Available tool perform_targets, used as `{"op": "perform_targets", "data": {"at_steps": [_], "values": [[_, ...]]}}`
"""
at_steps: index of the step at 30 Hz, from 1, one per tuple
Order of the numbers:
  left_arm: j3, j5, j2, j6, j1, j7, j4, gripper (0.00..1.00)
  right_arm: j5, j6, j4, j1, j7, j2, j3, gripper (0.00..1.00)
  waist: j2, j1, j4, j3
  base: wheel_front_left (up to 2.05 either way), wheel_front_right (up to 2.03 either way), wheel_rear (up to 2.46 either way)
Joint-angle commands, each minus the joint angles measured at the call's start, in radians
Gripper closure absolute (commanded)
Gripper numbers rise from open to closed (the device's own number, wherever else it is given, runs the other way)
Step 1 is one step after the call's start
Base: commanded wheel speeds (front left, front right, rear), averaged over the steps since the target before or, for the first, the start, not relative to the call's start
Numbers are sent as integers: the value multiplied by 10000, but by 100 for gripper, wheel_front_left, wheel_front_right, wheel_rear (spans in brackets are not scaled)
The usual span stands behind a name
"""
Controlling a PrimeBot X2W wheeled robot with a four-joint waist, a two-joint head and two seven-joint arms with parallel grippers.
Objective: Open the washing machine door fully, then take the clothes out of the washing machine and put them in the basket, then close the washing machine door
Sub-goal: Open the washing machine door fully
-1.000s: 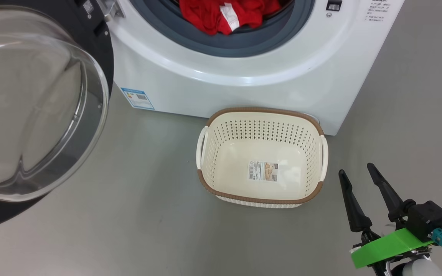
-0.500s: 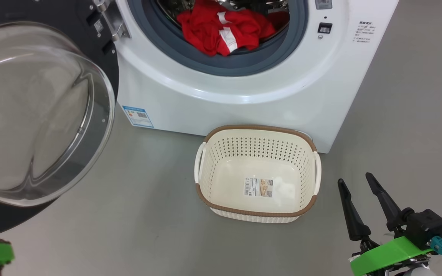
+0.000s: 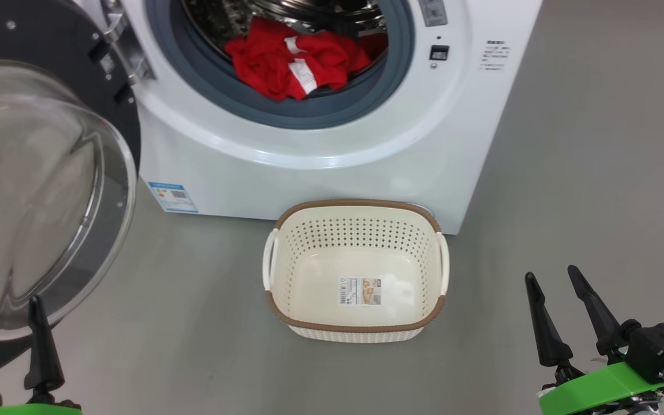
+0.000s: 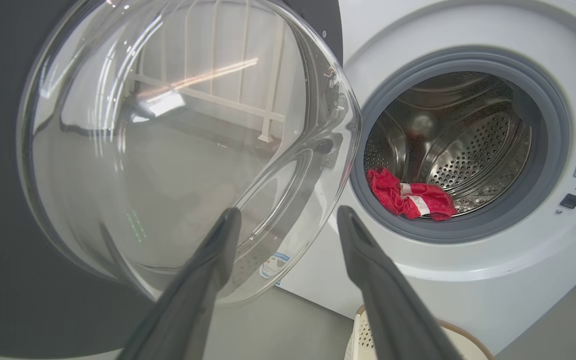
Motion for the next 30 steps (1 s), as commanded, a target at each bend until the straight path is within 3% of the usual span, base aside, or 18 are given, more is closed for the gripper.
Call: {"op": "perform_targets", "data": {"at_steps": [1,16,30], "values": [[234,-147,352,16,-34,-51,-333,0,139,73,-300,-82,-65,-34,144,0,0,0,-273,-9,0,0,0],[-1615,-286,724,15,58,-51,-985,0,260,73,-484,-51,-65,116,-293,0,0,0,-1508,232,0,0,0],[-2489,-313,848,15,246,-51,-1272,0,319,73,-616,3,-65,192,-487,0,0,0,-2359,193,0,0,0]]}}
